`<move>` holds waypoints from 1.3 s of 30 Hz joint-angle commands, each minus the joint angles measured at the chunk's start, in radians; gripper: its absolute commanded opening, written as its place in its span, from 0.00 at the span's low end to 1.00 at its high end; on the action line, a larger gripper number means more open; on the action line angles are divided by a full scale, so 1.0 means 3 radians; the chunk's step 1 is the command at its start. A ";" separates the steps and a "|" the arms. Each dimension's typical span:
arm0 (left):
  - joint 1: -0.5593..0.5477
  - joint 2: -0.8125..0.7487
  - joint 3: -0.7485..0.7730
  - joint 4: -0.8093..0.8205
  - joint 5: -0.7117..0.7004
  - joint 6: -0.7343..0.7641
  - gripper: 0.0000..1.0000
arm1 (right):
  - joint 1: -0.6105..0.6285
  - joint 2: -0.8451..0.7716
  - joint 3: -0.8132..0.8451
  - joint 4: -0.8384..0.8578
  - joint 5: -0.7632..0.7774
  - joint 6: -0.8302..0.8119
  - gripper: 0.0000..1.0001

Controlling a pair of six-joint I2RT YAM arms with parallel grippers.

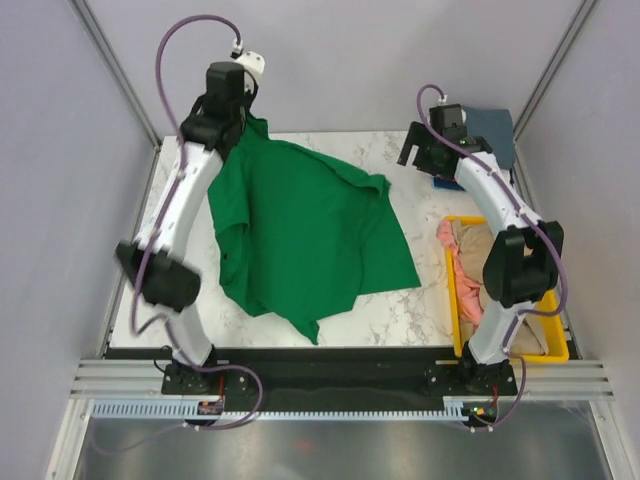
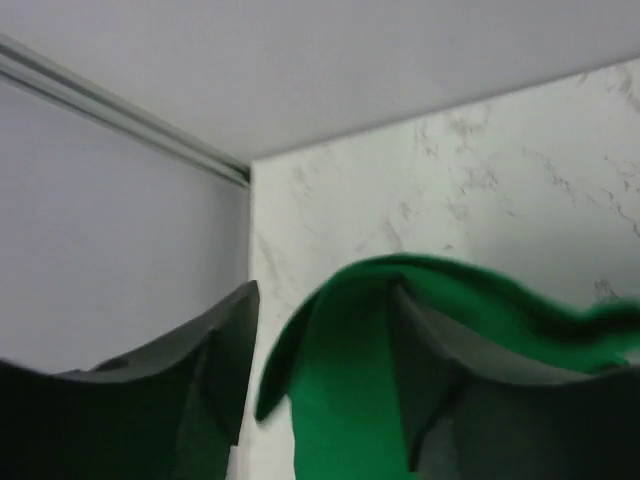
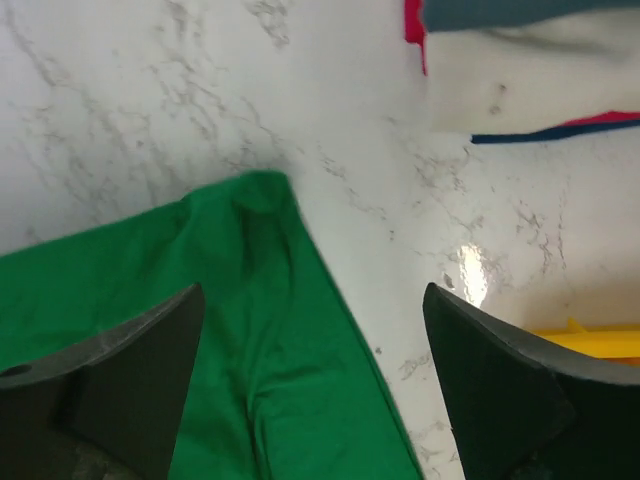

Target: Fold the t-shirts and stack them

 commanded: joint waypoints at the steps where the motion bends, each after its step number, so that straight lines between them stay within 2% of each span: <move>1: 0.0471 0.0892 0.0958 -0.1400 0.0622 -0.1385 0.65 | -0.0038 -0.0248 0.0410 -0.0396 -0.0182 0.0074 0.98; 2: 0.0461 0.0909 0.1041 -0.1433 0.0576 -0.1402 0.88 | -0.0038 -0.0325 0.0329 -0.0354 -0.0233 0.0044 0.98; 3: 0.0441 0.0909 0.1021 -0.1433 0.0576 -0.1503 0.99 | -0.0023 -0.0487 0.0257 -0.0319 -0.0285 0.0023 0.98; 6: 0.0436 0.0772 0.0817 -0.1449 0.0560 -0.1616 1.00 | 0.0048 -0.0886 -0.0273 -0.0084 -0.0464 -0.0028 0.98; 7: 0.0436 0.0705 0.0731 -0.1459 0.0565 -0.1662 1.00 | 0.0084 -0.1004 -0.0665 0.0119 -0.0505 -0.0013 0.98; 9: 0.0441 0.0374 0.0261 -0.1423 0.0616 -0.1876 0.99 | 0.0207 -0.1320 -0.1086 0.0320 -0.0576 0.0033 0.98; 10: 0.0431 0.0246 0.0052 -0.1378 0.0647 -0.1948 0.98 | 0.0238 -0.1408 -0.1508 0.0534 -0.0607 0.0074 0.98; 12: 0.0425 -0.0291 -0.0775 -0.1061 0.0759 -0.2158 0.95 | 0.0279 -0.1578 -0.1869 0.0673 -0.0653 0.0135 0.98; 13: 0.0425 -0.0515 -0.1406 -0.0918 0.0826 -0.2214 0.95 | 0.0289 -0.1608 -0.2189 0.0836 -0.0668 0.0156 0.98; 15: 0.0425 -0.1056 -0.2003 -0.0450 0.0994 -0.2388 0.95 | 0.0294 -0.1609 -0.2442 0.0975 -0.0740 0.0171 0.98; 16: 0.0425 -0.1186 -0.2492 -0.0315 0.1056 -0.2515 0.96 | 0.0294 -0.1573 -0.2610 0.1087 -0.0786 0.0166 0.98; 19: 0.0431 -0.1514 -0.3219 0.0089 0.1270 -0.2796 0.95 | 0.0315 -0.1405 -0.2790 0.1307 -0.0934 0.0166 0.96; 22: 0.0431 -0.1622 -0.3646 0.0381 0.1465 -0.3072 0.92 | 0.0391 -0.1246 -0.2938 0.1522 -0.0914 0.0171 0.96; 25: 0.0410 -0.1617 -0.3993 0.0763 0.1649 -0.3293 0.89 | 0.0458 -0.1113 -0.3148 0.1727 -0.0873 0.0243 0.95; 30: 0.0410 -0.1341 -0.4256 0.1016 0.1394 -0.3396 0.89 | 0.0535 -0.1005 -0.3475 0.1921 -0.0766 0.0432 0.94; 35: 0.0481 -0.0933 -0.4164 0.1092 0.1046 -0.3340 0.91 | 0.0596 -0.1092 -0.3772 0.1932 -0.0648 0.0560 0.93; 39: 0.0624 -0.0575 -0.3812 0.1108 0.0964 -0.3227 0.92 | 0.0627 -0.1414 -0.4231 0.1967 -0.0638 0.0744 0.93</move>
